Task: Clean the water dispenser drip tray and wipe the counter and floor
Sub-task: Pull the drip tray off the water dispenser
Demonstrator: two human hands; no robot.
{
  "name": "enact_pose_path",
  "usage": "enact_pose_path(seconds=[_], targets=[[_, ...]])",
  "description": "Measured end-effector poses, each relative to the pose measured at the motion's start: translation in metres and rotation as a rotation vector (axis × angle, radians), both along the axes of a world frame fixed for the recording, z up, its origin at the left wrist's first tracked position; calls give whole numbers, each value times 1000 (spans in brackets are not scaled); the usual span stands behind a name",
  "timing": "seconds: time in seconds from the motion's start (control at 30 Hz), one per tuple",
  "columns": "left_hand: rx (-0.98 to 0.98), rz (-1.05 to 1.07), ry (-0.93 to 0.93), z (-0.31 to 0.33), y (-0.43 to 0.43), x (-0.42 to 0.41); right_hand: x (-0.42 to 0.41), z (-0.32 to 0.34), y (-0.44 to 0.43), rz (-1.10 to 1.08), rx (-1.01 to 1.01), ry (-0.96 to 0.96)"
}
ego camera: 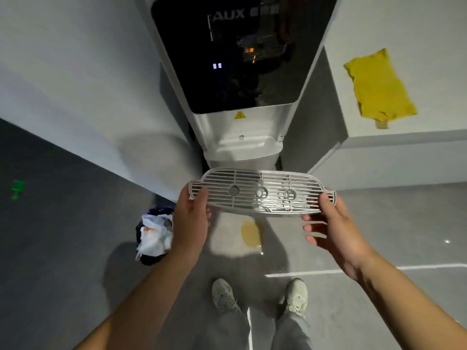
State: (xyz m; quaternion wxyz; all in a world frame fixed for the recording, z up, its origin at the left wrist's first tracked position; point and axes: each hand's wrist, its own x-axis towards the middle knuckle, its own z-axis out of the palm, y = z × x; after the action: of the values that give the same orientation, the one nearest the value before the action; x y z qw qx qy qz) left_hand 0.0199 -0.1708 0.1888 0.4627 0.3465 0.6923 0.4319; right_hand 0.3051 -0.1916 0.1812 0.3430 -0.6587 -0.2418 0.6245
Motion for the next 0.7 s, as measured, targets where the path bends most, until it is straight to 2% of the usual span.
enact_pose_path(seconds=[0.33, 0.47, 0.6, 0.7], targets=[[-6, -144, -33, 105, -84, 102, 103, 120, -133, -193, 88, -40], [5, -230, -6, 124, -107, 172, 167, 143, -169, -267, 102, -62], [5, -314, -125, 135, -116, 248, 233, 157, -192, -326, 119, -95], [-10, -394, -141, 141, -114, 306, 283, 164, -204, -386, 114, -132]])
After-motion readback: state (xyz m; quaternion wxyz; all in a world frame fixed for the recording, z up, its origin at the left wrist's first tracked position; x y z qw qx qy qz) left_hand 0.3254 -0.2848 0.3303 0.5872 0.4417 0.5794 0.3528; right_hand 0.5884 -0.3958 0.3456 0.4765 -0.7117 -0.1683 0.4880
